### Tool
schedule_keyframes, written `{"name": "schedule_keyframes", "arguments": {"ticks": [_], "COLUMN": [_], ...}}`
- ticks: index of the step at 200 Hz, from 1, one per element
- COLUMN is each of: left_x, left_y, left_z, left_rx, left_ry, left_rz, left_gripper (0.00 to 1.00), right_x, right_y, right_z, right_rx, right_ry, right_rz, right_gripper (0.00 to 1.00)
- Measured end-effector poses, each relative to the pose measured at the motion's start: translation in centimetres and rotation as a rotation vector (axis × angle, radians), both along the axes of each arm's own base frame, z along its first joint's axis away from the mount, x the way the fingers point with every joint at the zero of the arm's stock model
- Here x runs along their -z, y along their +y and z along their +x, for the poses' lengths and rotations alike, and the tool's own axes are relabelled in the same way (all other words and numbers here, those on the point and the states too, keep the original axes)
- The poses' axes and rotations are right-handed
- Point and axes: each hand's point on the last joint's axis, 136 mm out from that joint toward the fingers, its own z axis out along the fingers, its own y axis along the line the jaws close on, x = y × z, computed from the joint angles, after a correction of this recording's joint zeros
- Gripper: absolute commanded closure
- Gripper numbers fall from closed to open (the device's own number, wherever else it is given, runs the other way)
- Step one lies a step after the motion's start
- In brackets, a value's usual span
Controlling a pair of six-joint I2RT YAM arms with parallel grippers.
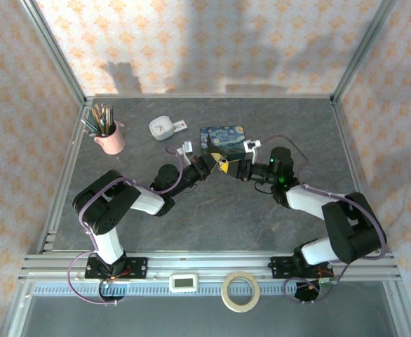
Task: Unlock the padlock with the key
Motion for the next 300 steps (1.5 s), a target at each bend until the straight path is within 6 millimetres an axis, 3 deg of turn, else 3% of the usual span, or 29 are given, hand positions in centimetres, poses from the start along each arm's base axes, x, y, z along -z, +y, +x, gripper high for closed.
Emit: {"name": "schedule_keyframes", "arguments": {"ticks": [43,76,148,300], "left_x": [-1.6,-2.7,-2.6,-3.3], "left_y": [0.3,0.2,-0.2,0.0], "left_z": [-0.3,-0.8,-1.2,-1.2], "left_rx": [-0.015,-0.014,-0.005,-0.012], "left_ry": [-0.083,-0.136,-0.145,-0.157], "left_rz": [0.058,0.07,0.079,0.069], "left_gripper": [1.0,1.0,1.0,1.0], "right_x": [-2.7,-3.4,-2.9,-2.4], "right_y": [-0.5,-0.5,0.7,0.8], "right_z": [-0.1,0.0,-0.3,-0.3], "right_rx": [0.031,0.034,-0.007,-0.013], "right_ry": [-0.08,-0.091,-0.053,-0.035], "right_rz": [0.026,0.052,0.082,0.077], "right_gripper": [0.7,0.7,0.7,0.7]}}
